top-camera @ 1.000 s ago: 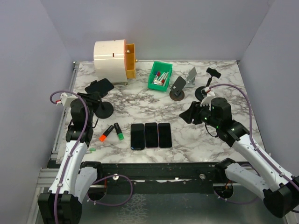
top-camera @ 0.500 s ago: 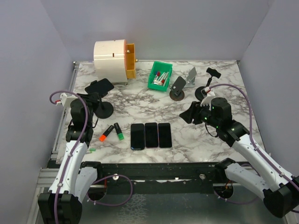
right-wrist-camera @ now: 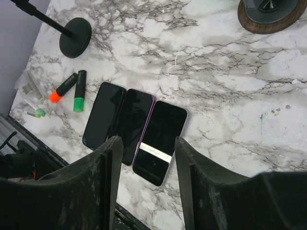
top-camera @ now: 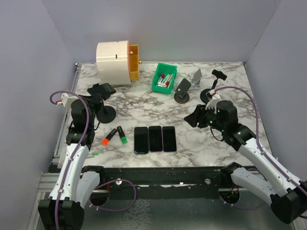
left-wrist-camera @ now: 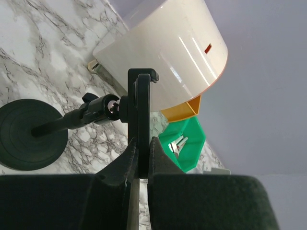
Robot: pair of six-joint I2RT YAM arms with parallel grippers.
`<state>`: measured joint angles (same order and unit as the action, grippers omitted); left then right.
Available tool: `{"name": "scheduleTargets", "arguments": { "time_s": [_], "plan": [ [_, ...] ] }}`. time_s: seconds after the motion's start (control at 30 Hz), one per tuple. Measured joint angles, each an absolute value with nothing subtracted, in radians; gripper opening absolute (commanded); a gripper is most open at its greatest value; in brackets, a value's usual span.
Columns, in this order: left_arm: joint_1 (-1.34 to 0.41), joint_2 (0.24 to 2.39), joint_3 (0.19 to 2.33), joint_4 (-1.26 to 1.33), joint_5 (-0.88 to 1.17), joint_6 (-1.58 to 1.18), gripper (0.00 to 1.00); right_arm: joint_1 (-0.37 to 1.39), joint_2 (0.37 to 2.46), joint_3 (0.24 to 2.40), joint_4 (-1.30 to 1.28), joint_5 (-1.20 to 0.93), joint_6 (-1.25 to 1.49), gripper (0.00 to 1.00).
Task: Remove the phone from the phone stand
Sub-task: Pick up the phone stand with the phone at the center of the board.
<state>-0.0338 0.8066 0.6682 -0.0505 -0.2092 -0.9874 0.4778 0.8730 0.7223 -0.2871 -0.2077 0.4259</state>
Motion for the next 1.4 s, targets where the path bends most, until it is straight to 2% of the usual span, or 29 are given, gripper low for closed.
{"name": "scheduleTargets", "arguments": {
  "time_s": [0.8, 1.03, 1.4],
  "plan": [
    [-0.062, 0.831, 0.806, -0.16, -0.088, -0.937, 0.0, 0.478, 0.854, 0.722, -0.288, -0.207, 0.426, 0.52],
    [-0.084, 0.847, 0.817, -0.062, 0.04, -0.955, 0.0, 0.478, 0.842, 0.723, -0.29, -0.207, 0.426, 0.52],
    [-0.142, 0.987, 0.835, 0.15, 0.324, -1.002, 0.0, 0.478, 0.788, 0.743, -0.314, -0.2, 0.425, 0.52]
  ]
}}
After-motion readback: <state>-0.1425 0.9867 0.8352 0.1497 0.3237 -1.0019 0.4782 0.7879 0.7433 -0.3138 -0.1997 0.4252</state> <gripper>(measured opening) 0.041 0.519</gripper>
